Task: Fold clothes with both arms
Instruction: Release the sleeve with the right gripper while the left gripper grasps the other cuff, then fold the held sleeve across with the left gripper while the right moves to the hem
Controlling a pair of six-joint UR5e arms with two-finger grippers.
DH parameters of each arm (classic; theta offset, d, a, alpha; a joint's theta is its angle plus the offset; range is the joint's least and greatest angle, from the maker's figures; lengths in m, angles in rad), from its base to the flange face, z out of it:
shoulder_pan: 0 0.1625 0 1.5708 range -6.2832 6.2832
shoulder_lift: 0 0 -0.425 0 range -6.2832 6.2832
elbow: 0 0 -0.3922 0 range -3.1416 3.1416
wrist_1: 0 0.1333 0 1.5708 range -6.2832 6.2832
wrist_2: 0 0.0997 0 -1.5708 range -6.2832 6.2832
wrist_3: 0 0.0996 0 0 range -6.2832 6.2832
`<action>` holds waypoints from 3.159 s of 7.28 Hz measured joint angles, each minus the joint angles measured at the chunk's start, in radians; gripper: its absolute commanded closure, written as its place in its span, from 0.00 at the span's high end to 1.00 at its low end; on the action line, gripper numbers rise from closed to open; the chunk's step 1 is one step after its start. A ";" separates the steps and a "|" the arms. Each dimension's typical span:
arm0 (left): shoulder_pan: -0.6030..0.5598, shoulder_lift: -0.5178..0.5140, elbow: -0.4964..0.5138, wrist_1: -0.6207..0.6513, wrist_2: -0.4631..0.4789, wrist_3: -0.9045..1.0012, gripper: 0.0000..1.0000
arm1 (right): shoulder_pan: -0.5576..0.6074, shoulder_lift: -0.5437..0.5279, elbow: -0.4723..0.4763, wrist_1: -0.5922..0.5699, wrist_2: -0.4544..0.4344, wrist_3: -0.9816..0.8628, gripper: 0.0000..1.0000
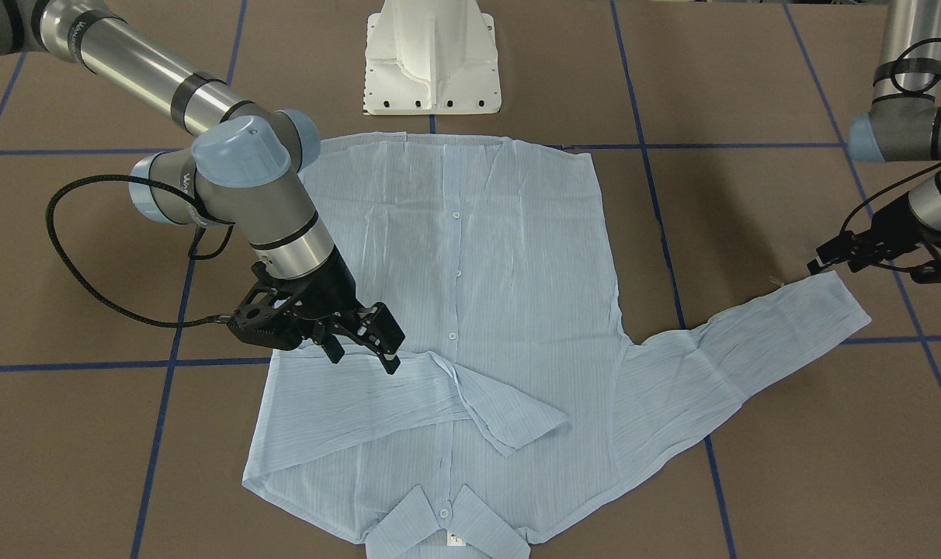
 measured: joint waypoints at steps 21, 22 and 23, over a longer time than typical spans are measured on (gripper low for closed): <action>0.527 -1.005 0.172 0.146 0.594 -0.912 1.00 | 0.144 -0.295 0.011 0.181 0.030 -0.304 1.00; 0.551 -1.020 0.182 0.141 0.630 -0.915 1.00 | 0.144 -0.302 0.014 0.183 0.031 -0.303 1.00; 0.563 -1.025 0.174 0.139 0.648 -0.917 1.00 | 0.143 -0.308 0.022 0.184 0.031 -0.298 1.00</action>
